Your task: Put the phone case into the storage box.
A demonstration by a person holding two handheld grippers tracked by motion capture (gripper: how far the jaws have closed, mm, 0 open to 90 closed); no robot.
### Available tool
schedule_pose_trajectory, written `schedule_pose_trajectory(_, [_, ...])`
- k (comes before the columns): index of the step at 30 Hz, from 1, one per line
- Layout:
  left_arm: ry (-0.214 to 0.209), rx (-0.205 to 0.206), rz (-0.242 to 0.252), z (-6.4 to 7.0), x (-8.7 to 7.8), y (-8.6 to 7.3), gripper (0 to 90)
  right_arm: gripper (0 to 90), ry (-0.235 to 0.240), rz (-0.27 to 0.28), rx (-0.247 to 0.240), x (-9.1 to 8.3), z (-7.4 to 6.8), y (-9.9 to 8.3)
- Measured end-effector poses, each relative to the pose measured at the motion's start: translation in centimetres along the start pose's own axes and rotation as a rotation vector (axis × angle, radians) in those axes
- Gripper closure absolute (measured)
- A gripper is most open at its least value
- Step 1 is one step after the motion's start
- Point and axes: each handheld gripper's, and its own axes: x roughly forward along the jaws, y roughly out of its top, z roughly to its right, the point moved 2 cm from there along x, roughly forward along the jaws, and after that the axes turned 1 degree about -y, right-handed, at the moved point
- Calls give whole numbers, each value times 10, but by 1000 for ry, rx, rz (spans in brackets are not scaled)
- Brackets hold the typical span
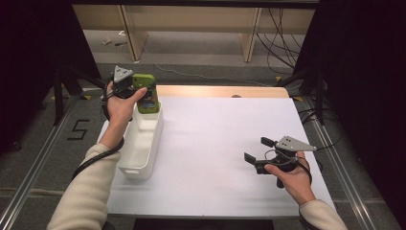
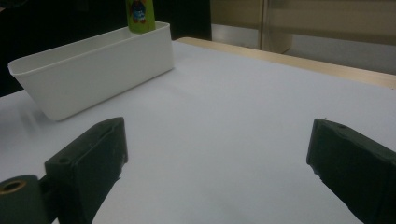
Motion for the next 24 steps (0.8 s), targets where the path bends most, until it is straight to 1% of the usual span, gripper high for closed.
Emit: schedule_pose_trajectory(24, [3,-6,-15,-4,6,-5,178,70,2,-7,-4,0,0,0])
